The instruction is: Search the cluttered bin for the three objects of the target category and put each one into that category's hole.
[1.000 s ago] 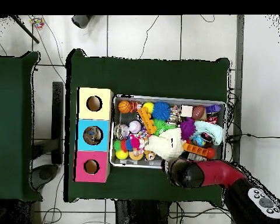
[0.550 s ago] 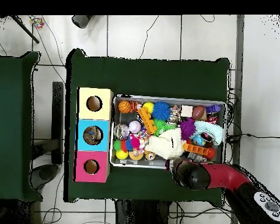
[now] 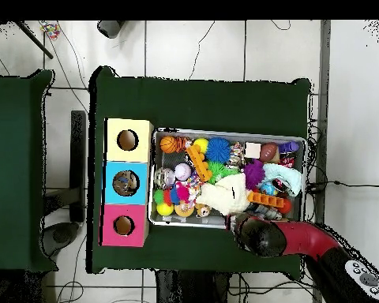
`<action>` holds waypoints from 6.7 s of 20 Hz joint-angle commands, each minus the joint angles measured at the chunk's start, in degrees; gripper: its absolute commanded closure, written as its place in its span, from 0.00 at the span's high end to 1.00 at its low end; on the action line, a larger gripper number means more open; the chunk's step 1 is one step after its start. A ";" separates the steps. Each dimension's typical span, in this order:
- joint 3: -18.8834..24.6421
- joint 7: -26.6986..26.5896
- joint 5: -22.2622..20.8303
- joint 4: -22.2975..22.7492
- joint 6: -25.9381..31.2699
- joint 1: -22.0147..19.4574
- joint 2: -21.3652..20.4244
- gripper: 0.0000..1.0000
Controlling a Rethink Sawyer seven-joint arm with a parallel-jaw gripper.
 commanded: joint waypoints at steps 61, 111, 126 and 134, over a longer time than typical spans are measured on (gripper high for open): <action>12.78 -11.50 1.79 6.38 8.74 -7.25 -12.68 1.00; 14.84 -14.62 -0.18 2.12 12.64 -9.52 -10.27 1.00; 5.72 -4.73 -13.56 -5.64 2.74 -4.07 3.30 1.00; 4.35 -4.54 -17.07 -6.15 -1.53 -5.64 7.43 1.00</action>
